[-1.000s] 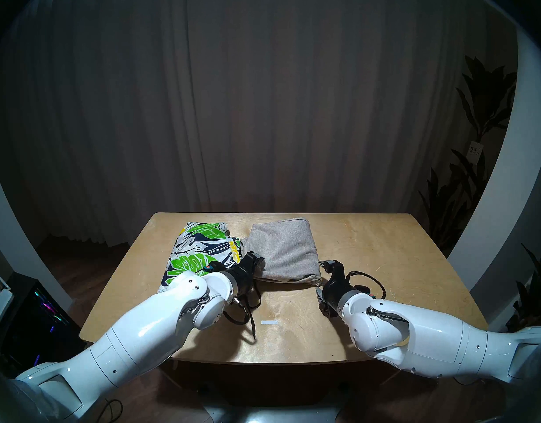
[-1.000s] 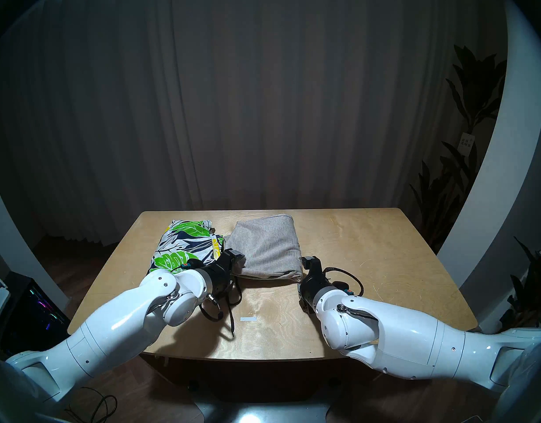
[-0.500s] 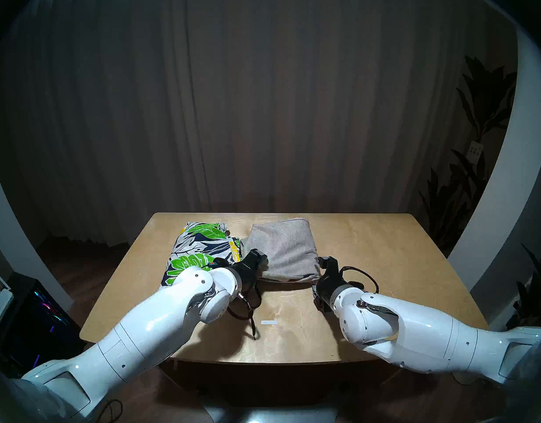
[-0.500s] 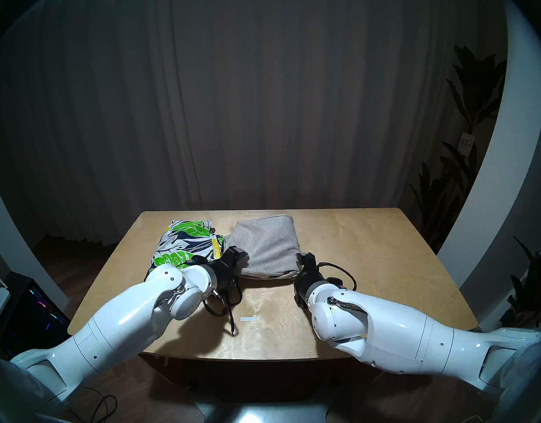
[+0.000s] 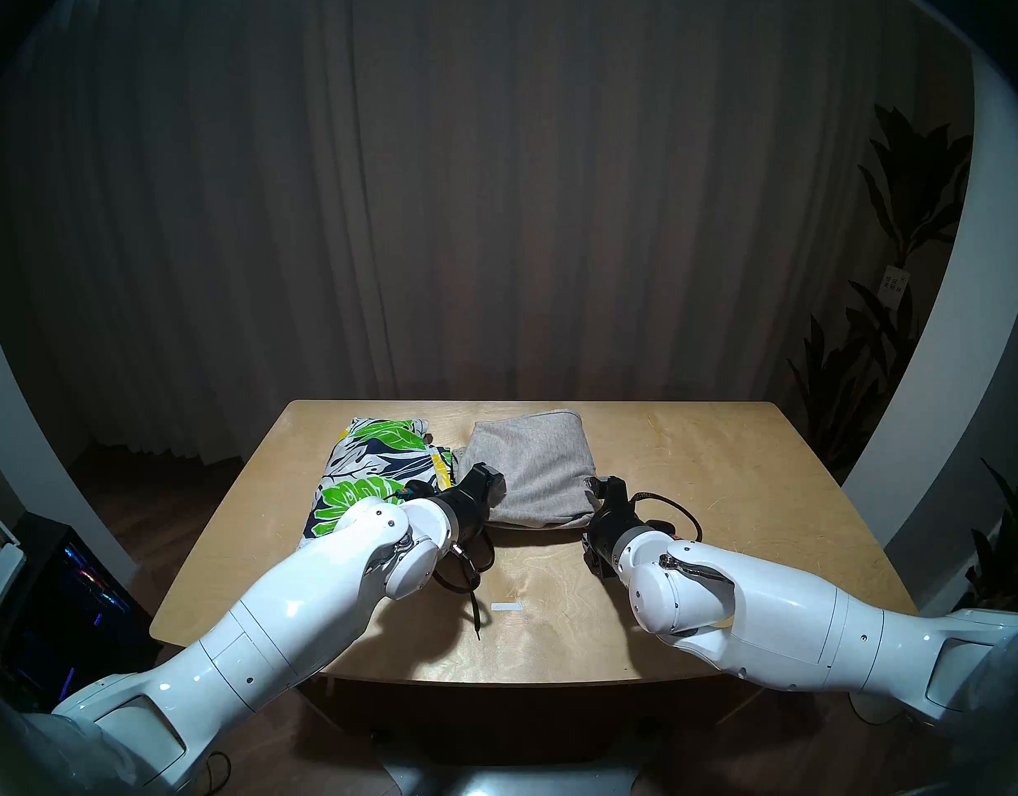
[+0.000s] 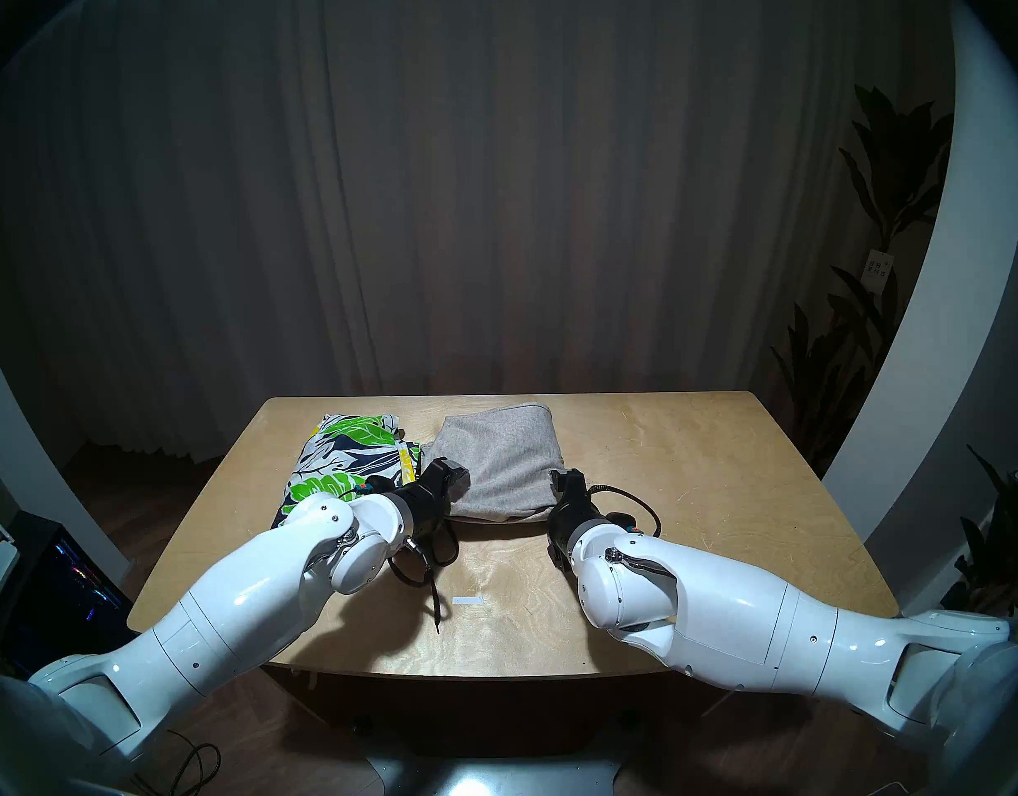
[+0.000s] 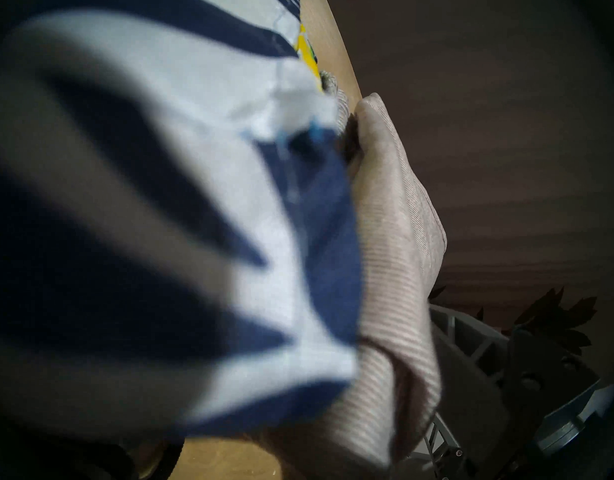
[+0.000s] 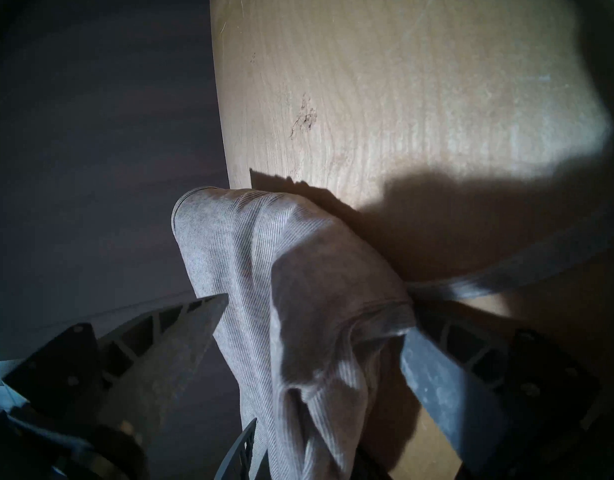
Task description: Fold pants twice and stack them
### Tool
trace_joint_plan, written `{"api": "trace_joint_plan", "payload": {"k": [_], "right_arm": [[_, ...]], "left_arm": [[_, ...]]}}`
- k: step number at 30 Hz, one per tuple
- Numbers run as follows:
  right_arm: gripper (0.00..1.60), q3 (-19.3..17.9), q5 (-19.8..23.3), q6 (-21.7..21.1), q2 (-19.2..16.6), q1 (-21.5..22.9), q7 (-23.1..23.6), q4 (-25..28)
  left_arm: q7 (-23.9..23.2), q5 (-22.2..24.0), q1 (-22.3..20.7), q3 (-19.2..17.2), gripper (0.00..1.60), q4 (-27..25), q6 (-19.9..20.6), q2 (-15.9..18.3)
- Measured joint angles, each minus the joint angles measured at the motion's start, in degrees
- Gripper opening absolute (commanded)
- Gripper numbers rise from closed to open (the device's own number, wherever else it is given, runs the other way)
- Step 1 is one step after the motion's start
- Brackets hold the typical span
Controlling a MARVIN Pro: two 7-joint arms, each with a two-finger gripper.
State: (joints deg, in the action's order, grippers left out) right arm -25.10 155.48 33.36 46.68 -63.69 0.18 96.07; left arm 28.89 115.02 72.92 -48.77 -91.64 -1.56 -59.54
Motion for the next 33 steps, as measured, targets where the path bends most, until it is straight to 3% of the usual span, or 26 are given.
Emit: {"api": "trace_joint_plan", "payload": {"k": [6, 8, 9, 12, 13, 14, 15, 16, 18, 33], "right_arm": [[1.58, -0.01, -0.34, -0.72, 0.78, 0.52, 0.04, -1.25], [1.39, -0.03, -0.35, -0.92, 1.07, 0.72, 0.05, -1.70], [1.27, -0.02, -0.34, -1.15, 1.45, 0.92, 0.02, -2.37], [0.93, 0.20, -0.14, -1.51, 2.08, 0.99, -0.18, -3.50], [0.93, 0.20, -0.11, -1.54, 2.11, 1.04, -0.21, -3.56], [0.70, 0.20, -0.08, -1.57, 2.15, 1.08, -0.24, -3.63], [0.65, 0.20, -0.04, -1.60, 2.17, 1.13, -0.31, -3.67], [0.39, 0.18, 0.02, -1.64, 2.20, 1.18, -0.38, -3.73], [0.00, 0.17, 0.13, -1.74, 2.28, 1.29, -0.49, -3.88], [0.00, -0.21, 0.37, -2.90, 2.02, 0.62, 1.54, -3.95]], "left_arm": [[-0.93, -0.12, -0.19, -0.12, 1.60, 0.97, 0.33, -0.57], [-1.14, -0.18, -0.28, -0.14, 1.60, 1.24, 0.46, -0.75], [-1.43, -0.25, -0.39, -0.15, 0.77, 1.61, 0.63, -0.96], [-1.71, -0.36, -0.50, -0.12, 0.72, 2.52, 0.94, -1.32], [-1.75, -0.39, -0.50, -0.09, 0.72, 2.72, 1.00, -1.38], [-1.80, -0.42, -0.50, -0.07, 0.62, 2.92, 1.07, -1.44], [-1.86, -0.45, -0.50, -0.04, 0.33, 3.14, 1.14, -1.52], [-1.99, -0.49, -0.50, -0.02, 0.00, 3.37, 1.21, -1.62], [-2.26, -0.63, -0.53, -0.01, 0.00, 3.77, 1.38, -1.86], [-2.82, -2.41, -0.85, -0.05, 0.00, 3.81, 1.77, -2.54]]}}
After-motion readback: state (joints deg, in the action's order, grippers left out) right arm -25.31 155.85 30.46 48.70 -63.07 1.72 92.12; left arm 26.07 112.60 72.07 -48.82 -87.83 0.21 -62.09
